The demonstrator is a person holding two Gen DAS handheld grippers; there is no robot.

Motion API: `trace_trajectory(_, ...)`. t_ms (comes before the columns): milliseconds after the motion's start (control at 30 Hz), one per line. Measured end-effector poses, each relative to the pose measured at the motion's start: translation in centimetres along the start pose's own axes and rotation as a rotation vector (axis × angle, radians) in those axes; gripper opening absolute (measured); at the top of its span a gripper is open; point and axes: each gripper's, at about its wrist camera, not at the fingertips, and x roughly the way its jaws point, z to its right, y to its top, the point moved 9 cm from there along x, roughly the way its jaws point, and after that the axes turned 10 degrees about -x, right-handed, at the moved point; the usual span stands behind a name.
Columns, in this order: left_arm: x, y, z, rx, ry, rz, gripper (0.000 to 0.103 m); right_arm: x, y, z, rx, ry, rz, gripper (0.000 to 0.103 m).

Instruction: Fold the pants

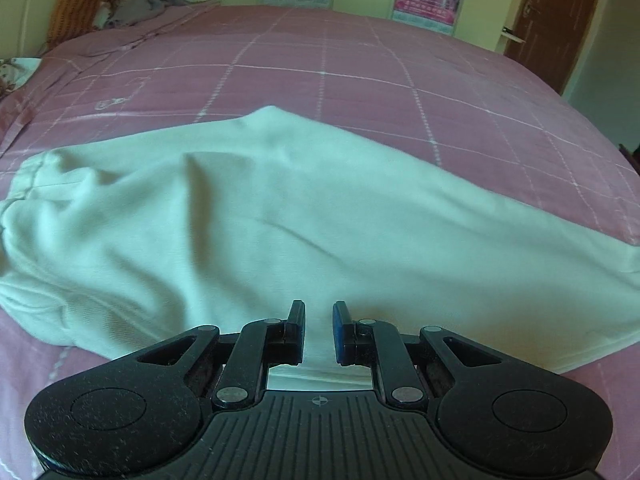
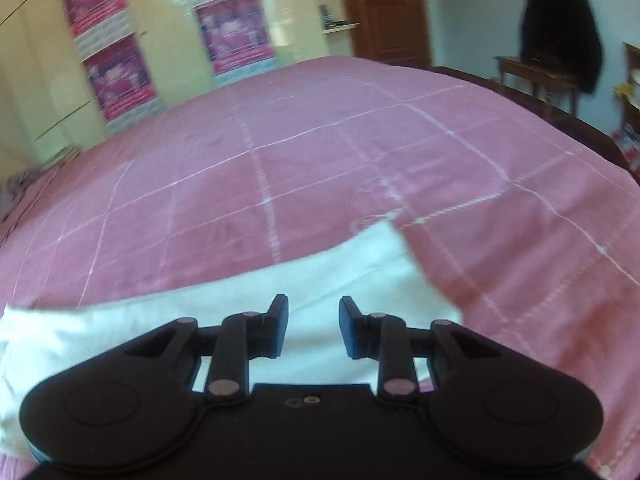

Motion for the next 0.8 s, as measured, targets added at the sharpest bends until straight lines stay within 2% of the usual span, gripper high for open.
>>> trace_trajectory(100,1.5,-1.2,3.3,0.036,-0.039,-0.047,0.013,2.4,-0.3,-5.0,-0.114,0.091,-0.055,0.026)
trace_trajectory(167,2.2,-2.6,4.0,0.058,-0.026,-0.062,0.013,4.1,-0.8,-6.9,-0.182,0.083,-0.093,0.027)
trace_trajectory(233,2.0,-3.6,3.9,0.094,-0.028,-0.032,0.013,5.5,-1.3,-5.5,-0.194,0.014,-0.126,0.027)
trace_trajectory(300,1.6,-4.0,3.4,0.113,-0.052,-0.022,0.013,6.3,-1.8,-2.2,-0.189,-0.064,-0.137,0.024)
trace_trajectory(333,1.5,-3.9,3.2,0.108,-0.063,-0.028,0.013,6.5,-1.9,-0.5,-0.177,-0.080,-0.128,0.018)
trace_trajectory(367,1.4,-3.7,3.1,0.098,-0.066,-0.040,0.013,6.5,-2.0,0.9,-0.155,-0.090,-0.128,0.007)
trace_trajectory(400,1.4,-3.3,3.2,0.088,-0.061,-0.055,0.013,6.4,-1.9,1.6,-0.144,-0.093,-0.137,0.004)
trace_trajectory(433,1.4,-2.8,3.6,0.092,-0.052,-0.059,0.013,6.1,-1.7,1.8,-0.146,-0.096,-0.147,0.005)
trace_trajectory(467,1.3,-2.4,4.2,0.104,-0.059,-0.047,0.013,5.9,-1.4,1.6,-0.155,-0.099,-0.146,0.016)
trace_trajectory(500,1.1,-1.9,5.0,0.118,-0.073,-0.031,0.013,5.5,-1.1,1.1,-0.167,-0.092,-0.129,0.022)
trace_trajectory(567,1.2,-1.5,7.1,0.142,-0.118,-0.032,0.013,4.6,-0.3,-1.2,-0.188,-0.025,-0.084,0.023)
trace_trajectory(633,2.4,-1.6,9.5,0.164,-0.159,-0.073,0.013,4.4,0.0,-4.4,-0.215,0.055,-0.067,0.023)
trace_trajectory(800,5.5,-0.7,12.6,0.162,-0.157,-0.062,0.013,5.5,-0.2,-12.2,-0.320,0.206,-0.087,0.019)
